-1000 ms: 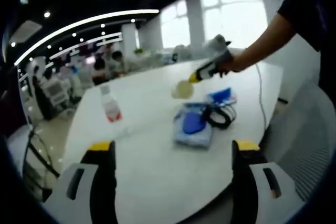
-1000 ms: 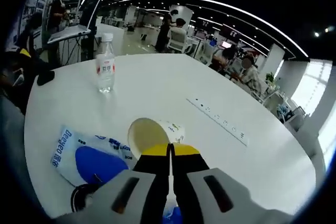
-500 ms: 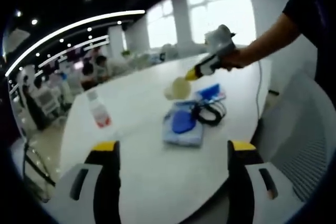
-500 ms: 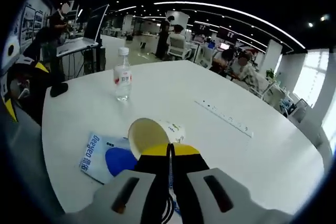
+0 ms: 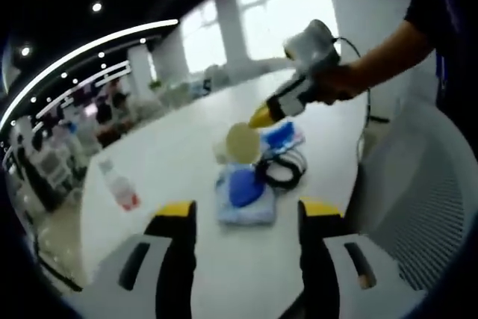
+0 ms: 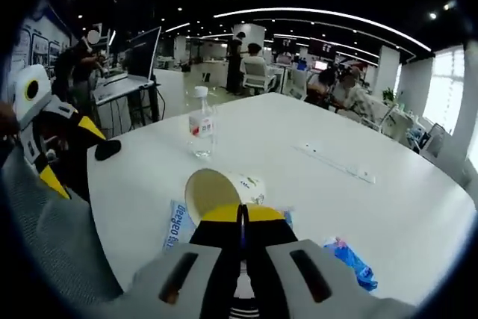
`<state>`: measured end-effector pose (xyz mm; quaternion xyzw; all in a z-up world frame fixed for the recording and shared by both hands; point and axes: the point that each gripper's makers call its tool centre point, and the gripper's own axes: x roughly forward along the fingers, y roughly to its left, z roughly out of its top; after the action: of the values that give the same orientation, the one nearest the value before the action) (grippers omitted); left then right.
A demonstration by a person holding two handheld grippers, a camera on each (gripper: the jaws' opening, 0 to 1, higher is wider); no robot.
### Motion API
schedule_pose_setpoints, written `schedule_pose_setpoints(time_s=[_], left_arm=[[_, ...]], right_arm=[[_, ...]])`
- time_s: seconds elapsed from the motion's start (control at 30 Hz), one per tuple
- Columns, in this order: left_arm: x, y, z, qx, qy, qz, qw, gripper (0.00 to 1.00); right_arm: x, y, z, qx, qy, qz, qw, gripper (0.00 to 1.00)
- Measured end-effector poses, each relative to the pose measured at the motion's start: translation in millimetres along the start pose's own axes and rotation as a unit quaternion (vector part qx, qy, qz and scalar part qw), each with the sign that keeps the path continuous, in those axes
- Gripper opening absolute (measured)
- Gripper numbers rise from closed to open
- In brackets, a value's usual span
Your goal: Arrange the tabletop items into an orderly group along one side of the table until the central work area is clear of visible clutter.
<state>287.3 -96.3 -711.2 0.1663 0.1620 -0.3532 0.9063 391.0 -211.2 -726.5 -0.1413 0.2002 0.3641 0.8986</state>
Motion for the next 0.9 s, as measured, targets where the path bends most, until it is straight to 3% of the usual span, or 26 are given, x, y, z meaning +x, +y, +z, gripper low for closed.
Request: schedule_pose_setpoints(time_s=[0.5, 0.9], left_arm=[[22.5, -3.6, 14.2, 0.008, -0.011, -0.008, 0.9999, 0.31], [31.8, -10.3, 25.4, 0.024, -0.019, -0.014, 0.9994, 0.20]], right_arm=[[-21.2, 48.4, 0.9, 0.011, 0.017, 0.022, 0.9996, 0.00], [-42.0, 82.4, 16.2, -0.007, 0.015, 0.055, 0.9984, 0.00]])
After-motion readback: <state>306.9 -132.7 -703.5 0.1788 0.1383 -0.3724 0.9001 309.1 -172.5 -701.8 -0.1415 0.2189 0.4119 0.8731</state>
